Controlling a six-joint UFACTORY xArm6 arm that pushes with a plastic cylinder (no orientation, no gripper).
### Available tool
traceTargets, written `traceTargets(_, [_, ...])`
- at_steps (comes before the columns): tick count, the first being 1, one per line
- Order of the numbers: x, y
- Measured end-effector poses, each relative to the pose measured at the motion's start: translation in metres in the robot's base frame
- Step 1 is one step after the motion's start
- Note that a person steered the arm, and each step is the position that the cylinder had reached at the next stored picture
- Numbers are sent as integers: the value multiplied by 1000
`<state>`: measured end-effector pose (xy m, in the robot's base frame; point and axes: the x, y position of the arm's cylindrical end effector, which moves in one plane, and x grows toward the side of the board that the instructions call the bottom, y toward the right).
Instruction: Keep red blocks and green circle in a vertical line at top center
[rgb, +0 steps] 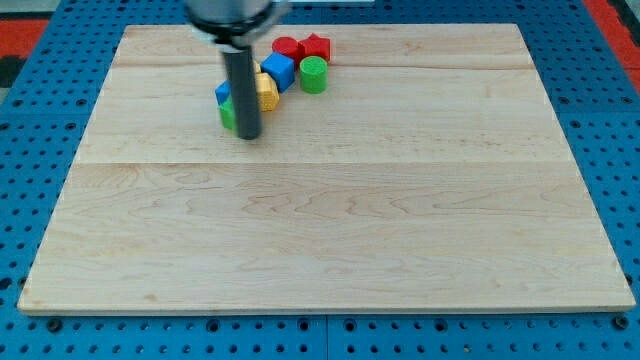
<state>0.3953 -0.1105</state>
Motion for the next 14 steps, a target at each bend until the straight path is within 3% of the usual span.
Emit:
traceTargets(1, [0, -22])
traceTargets(4, [-6, 5])
traceTargets(5, [-17, 78])
traceTargets(7, [-137, 100])
traceTargets(9, [-149, 192])
traceTargets(10, [-202, 203])
traceTargets(11, [-203, 185])
traceTargets(12, [-201, 69])
traceTargets(13, [-203, 40])
traceTargets(14, [-198, 66])
